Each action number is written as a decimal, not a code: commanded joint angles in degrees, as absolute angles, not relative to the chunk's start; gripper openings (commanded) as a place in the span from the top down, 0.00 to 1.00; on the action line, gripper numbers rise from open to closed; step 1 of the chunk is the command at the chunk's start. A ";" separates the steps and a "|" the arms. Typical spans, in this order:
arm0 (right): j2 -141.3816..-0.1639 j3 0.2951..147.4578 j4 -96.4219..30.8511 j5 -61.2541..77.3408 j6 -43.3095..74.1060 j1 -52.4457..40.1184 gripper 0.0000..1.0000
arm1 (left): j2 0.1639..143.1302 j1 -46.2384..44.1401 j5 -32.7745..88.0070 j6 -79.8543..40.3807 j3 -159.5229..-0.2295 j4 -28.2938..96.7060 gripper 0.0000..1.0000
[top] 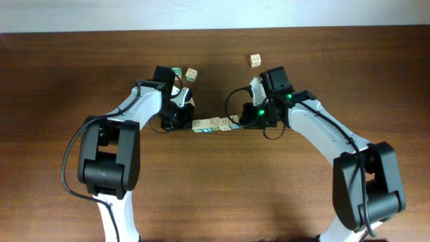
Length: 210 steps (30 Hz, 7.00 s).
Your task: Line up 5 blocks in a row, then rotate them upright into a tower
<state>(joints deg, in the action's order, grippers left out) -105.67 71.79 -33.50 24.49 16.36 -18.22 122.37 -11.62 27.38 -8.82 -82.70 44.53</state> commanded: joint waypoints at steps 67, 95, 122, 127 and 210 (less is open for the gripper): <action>-114.80 74.48 -35.40 22.35 23.07 -20.21 0.96 | 122.89 -14.81 7.94 -3.92 -89.01 58.35 1.00; -114.80 67.11 -27.38 39.24 12.43 -13.10 0.96 | 122.89 -7.70 25.56 9.89 -88.90 58.24 1.00; -114.80 63.88 -24.40 43.97 21.74 -11.42 0.96 | 122.89 -11.75 20.34 4.29 -88.33 54.74 1.00; -114.80 57.65 -14.85 49.91 21.45 -6.57 0.96 | 122.89 -11.75 20.34 4.29 -88.31 54.74 1.00; -109.40 71.35 -18.85 41.89 22.81 -24.43 0.96 | 122.89 -11.75 22.74 4.10 -88.31 54.72 1.00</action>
